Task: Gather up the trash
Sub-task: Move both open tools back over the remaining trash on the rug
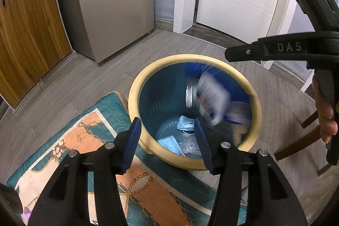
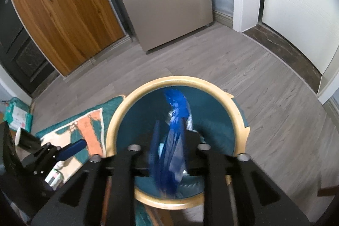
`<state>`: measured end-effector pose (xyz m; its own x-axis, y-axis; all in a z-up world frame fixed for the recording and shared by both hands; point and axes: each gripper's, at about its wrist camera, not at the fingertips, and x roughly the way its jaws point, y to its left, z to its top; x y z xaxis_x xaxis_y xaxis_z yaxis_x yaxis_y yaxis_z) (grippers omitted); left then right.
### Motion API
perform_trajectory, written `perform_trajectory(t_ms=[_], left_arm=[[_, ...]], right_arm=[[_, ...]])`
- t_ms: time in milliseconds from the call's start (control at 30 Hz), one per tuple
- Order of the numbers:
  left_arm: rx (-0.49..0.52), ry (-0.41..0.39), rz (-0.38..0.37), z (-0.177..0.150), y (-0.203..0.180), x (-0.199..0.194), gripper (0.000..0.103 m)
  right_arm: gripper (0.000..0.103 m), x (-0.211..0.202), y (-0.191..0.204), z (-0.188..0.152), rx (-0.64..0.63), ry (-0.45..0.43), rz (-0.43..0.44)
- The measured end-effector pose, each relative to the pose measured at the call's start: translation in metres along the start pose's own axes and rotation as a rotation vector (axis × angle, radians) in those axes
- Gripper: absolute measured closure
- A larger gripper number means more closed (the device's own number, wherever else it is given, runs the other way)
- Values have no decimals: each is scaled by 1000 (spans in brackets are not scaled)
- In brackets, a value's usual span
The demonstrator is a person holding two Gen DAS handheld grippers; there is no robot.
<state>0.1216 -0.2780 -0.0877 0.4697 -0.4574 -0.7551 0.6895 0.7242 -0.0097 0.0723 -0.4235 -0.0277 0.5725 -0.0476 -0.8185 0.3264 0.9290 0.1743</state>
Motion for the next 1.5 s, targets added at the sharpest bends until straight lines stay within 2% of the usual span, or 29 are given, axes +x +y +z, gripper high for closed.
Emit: perform_trajectory(t_ms=[67,133,200,233,267,333,467,633,867,1000,1167,1200,1300,1500], left_arm=[[3,-7,9,-1,0,-4,44],[3,-14,14,-1,1,-9,41],[-1,-21,22,-1,2,-15,35],[-5,-26,29,-1,3,-18,30],[-13,-36,45,-2,5,-24,22],[-28,-55,64,-2,9,-35,14],[-55,-74,94,-2,18,-58,9],[-74,-93,131,-4,28,-92,7],[2,-132,205,-4,43,-151,6],[19,-146,249,-10,65,-190,6],[-21,-153,276,-31,89,-219,6],[-43,-155,287,-38,95,-220,6],[-138,-132,259,-52,115,-220,6],[-162,-128,286,-76,142,-224,6]], right_arm=[[70,-3,1,2,-1,-8,0],[54,-7,1,3,5,-23,5],[27,-12,0,4,19,-44,24],[22,-16,0,5,27,-56,35],[17,-19,-1,5,32,-64,41],[10,-28,-1,5,42,-91,47],[7,-41,5,3,36,-127,55],[6,-56,20,-1,-40,-169,21],[5,-76,34,-11,-70,-208,28],[5,-81,46,-17,-87,-209,29],[5,-81,67,-31,-98,-190,64],[5,-81,72,-34,-109,-186,64],[5,-78,88,-43,-128,-168,71],[5,-55,128,-80,-140,-69,122]])
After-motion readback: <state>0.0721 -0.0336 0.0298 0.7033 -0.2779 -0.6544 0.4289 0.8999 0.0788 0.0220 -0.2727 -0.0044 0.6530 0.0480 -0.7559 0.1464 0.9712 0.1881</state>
